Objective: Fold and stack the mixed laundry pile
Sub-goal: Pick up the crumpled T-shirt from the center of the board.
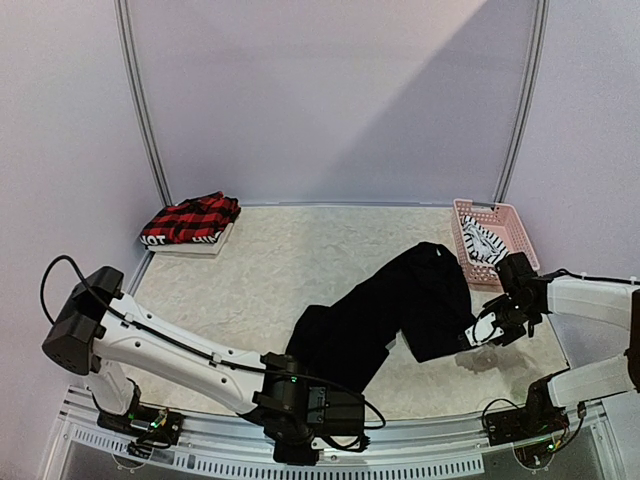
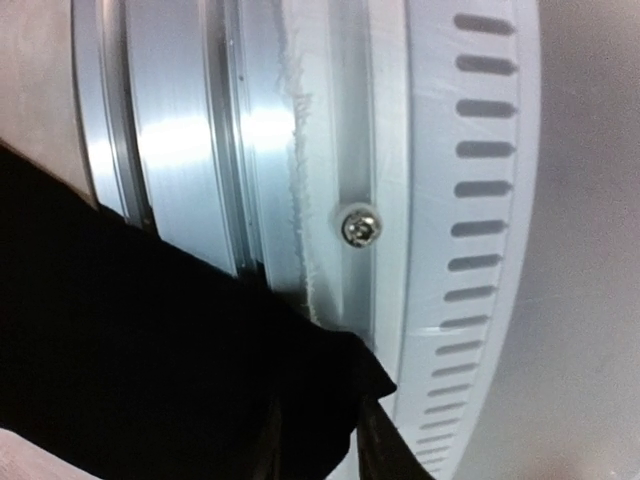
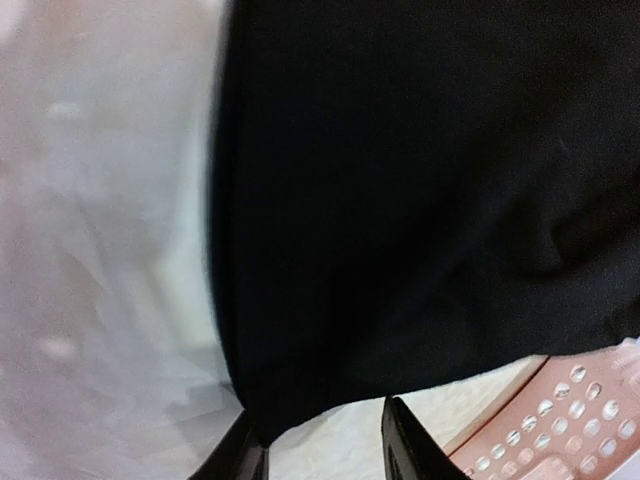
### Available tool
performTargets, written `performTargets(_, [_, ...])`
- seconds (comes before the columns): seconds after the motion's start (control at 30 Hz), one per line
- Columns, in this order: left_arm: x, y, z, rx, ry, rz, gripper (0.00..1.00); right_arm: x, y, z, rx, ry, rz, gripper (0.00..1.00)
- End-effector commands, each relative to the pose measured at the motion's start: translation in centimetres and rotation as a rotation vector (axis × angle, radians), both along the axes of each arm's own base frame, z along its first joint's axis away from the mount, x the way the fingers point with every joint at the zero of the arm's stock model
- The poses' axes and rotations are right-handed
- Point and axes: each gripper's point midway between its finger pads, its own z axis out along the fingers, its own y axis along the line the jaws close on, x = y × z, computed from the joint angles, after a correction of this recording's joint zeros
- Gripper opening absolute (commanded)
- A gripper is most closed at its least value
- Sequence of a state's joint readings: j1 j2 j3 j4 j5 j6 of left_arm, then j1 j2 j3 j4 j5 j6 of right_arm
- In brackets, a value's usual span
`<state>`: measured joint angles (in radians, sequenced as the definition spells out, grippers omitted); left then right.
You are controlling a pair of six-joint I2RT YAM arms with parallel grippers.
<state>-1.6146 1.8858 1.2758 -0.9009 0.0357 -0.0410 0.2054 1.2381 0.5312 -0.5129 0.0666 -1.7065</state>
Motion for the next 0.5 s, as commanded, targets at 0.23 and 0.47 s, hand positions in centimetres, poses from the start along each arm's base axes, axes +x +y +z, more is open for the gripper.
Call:
performTargets(0.23, [2.8, -0.8, 2.8, -0.121, -0.11, 0.038, 0.0, -0.1, 3.4, 3.3, 0.122, 0.043, 0.001, 0.0])
performTargets(0.47, [10.7, 1.7, 11.5, -0.312, -0.249, 0.275, 0.0, 3.9, 9.9, 16.4, 0.558, 0.072, -0.212, 0.0])
